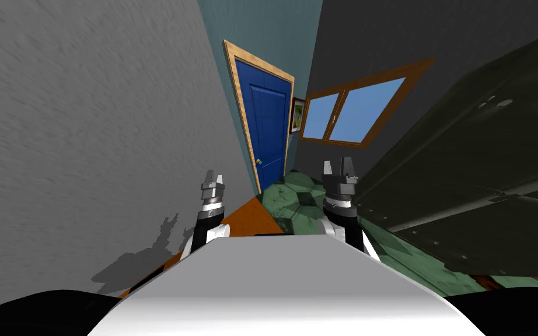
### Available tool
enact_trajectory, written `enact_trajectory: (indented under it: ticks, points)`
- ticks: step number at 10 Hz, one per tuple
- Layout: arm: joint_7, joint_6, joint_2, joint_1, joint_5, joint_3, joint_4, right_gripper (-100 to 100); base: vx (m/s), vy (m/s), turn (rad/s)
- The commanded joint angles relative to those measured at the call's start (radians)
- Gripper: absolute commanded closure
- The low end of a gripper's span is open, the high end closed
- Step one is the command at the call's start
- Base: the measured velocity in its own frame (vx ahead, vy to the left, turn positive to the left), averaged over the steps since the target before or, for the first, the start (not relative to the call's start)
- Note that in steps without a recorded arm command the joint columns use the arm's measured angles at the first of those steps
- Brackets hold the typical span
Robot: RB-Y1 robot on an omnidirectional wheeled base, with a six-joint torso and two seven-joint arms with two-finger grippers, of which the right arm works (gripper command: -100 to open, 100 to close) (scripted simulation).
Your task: Pull the door open
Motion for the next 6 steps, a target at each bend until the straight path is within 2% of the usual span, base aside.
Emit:
enact_trajectory:
  ticks: [1,6]
  points:
    - [0.038,-0.004,-0.009,-0.011,-0.002,-0.003,0.041,-100,0.094,-0.019,0.156]
    - [0.129,-0.014,-0.028,-0.038,-0.007,-0.011,0.139,-100,0.08,0.007,0.121]
